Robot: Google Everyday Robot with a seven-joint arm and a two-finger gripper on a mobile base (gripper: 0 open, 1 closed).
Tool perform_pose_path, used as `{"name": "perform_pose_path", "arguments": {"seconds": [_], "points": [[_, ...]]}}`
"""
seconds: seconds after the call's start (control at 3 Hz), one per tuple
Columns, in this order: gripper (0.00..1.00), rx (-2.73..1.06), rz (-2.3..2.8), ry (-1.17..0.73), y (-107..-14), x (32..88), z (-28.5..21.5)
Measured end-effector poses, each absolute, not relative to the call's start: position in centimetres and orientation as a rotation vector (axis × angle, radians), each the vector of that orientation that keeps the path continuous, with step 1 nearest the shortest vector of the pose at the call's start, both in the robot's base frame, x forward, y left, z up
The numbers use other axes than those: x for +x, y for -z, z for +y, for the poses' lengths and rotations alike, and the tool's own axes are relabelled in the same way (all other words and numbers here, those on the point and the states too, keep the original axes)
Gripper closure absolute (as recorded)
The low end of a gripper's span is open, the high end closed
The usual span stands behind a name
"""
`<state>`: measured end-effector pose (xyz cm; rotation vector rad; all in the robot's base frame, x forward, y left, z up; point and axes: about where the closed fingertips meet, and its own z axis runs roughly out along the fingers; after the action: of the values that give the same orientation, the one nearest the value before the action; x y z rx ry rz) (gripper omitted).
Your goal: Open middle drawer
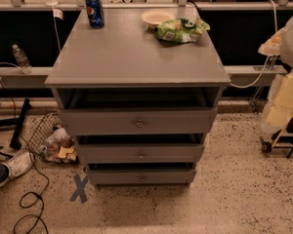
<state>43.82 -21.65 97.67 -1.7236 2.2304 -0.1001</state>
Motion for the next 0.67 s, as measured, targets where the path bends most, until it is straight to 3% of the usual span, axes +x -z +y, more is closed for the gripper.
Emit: {"name": "perform_pose_path", "arguments": {"seconds": [0.67], "points": [[0.00,-1.742,2.253,0.043,-94.9,42.5,-21.3]]}}
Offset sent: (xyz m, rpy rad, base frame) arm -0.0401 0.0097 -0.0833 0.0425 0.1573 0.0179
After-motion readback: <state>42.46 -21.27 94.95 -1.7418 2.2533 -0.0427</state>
